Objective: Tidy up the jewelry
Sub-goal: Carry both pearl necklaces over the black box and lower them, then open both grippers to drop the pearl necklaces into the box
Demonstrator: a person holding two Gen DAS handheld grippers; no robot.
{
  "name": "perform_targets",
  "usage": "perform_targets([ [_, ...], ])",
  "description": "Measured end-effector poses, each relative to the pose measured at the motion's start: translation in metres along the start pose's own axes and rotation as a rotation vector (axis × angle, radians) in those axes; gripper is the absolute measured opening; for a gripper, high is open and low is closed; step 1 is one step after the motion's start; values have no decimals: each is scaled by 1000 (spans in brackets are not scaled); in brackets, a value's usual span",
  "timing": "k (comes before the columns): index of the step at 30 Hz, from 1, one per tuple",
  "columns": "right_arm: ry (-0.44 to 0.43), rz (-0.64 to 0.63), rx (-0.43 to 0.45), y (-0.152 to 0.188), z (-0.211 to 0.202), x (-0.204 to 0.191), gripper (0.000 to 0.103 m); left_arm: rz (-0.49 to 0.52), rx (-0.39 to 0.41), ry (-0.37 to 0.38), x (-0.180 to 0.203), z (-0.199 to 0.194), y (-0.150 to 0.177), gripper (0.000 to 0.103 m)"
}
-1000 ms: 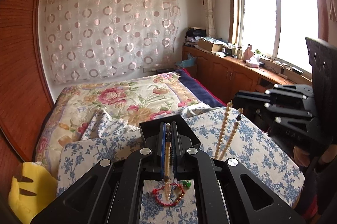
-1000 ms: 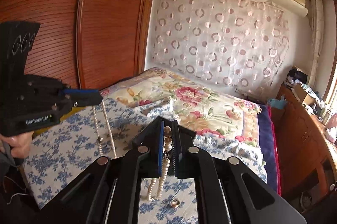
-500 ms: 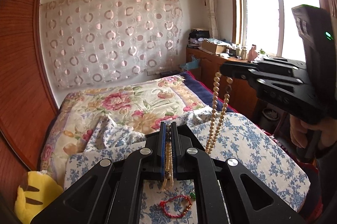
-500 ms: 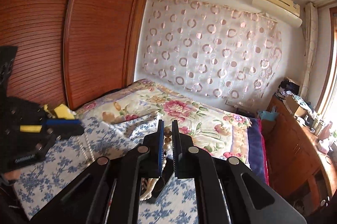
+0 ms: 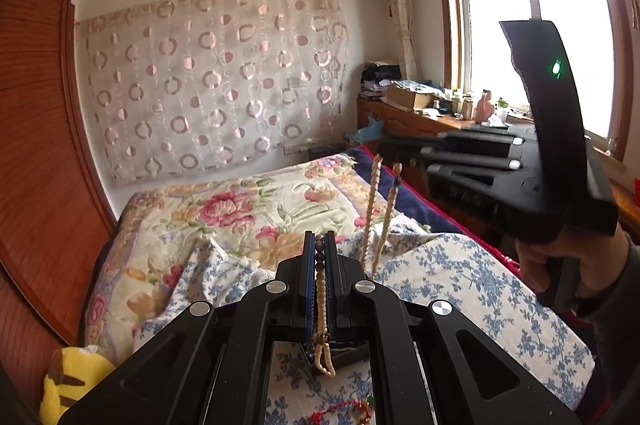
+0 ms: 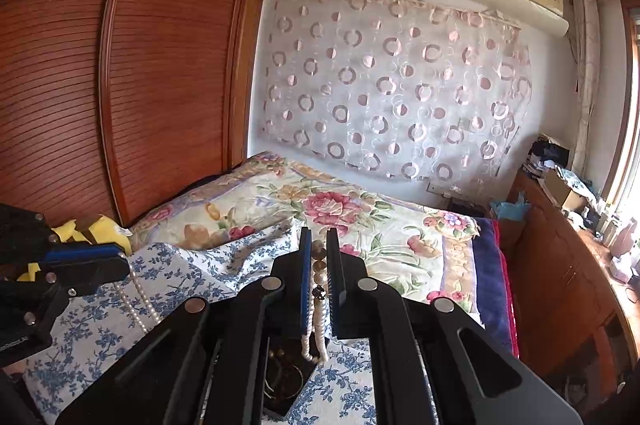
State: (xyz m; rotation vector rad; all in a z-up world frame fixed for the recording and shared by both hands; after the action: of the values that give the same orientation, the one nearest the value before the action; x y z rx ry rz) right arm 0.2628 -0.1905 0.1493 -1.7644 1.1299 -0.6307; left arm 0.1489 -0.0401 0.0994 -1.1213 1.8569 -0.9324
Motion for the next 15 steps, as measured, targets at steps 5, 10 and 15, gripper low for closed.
perform_targets([
  [5,3,10,-61,21,23,4,8,-3,-6,-8,-4,13,-10,4],
  [10,-14,43,-149,51,50,9,8,-2,-9,-21,-9,25,-20,4],
  [15,-29,55,-201,76,66,7,9,-17,-16,-23,-10,37,-19,4],
])
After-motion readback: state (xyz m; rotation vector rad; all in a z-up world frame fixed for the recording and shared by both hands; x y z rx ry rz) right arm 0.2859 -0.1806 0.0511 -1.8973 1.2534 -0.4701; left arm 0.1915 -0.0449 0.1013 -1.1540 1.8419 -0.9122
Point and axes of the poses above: each gripper's, at about its wrist camera, not at the fingertips, and z roughly the way its jaws point, x to its right, y to its underside, the point moved 1 cm from there along z, roughly the way its jaws point, and after that the axes turned 11 degrees about z, right-handed, at the moved point
